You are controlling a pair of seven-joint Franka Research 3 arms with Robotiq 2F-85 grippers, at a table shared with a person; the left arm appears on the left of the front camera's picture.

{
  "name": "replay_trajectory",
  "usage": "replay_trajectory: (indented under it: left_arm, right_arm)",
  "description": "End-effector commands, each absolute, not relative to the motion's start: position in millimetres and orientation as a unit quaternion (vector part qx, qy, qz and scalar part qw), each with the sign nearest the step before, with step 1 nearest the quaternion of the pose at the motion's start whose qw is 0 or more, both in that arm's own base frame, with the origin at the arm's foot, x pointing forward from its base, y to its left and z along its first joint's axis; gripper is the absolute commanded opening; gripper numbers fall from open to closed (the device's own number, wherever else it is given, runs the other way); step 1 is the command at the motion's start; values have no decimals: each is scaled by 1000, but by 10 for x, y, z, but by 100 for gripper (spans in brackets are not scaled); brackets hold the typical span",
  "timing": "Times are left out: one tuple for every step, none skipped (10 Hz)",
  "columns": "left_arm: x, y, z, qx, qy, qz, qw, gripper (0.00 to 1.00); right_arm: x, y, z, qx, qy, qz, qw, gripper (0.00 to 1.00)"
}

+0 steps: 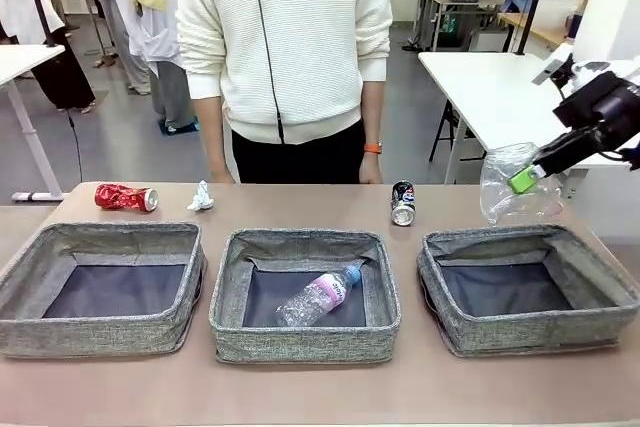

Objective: Sort the waste into the appropriate baskets.
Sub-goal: Pick up the waste item pointed out by the person.

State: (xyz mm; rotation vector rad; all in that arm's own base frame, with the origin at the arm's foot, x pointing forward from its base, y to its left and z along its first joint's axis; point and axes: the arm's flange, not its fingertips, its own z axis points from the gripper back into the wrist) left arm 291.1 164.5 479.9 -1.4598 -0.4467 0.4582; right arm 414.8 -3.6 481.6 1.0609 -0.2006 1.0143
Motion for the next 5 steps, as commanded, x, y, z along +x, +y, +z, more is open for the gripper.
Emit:
replay_trajectory:
  left_arm:
    - [2877, 1647, 4828, -654, -192, 206, 702, 100]
    - [2877, 1647, 4828, -654, -192, 206, 702, 100]
    - [2877, 1647, 4828, -654, -192, 206, 702, 100]
    - [2877, 1647, 4828, -654, -192, 206, 702, 100]
    - [2877, 1647, 4828, -654, -192, 206, 702, 100]
  right_arm:
    - [4174, -17, 4858, 492, -84, 454, 738, 0]
    - [4148, -36, 4816, 483, -91, 462, 738, 1]
    - [4255, 59, 4939, 475, -92, 445, 753, 1]
    - [4355, 229, 5230, 442, -75, 450, 772, 1]
    - [4405, 530, 5651, 408, -52, 459, 788, 1]
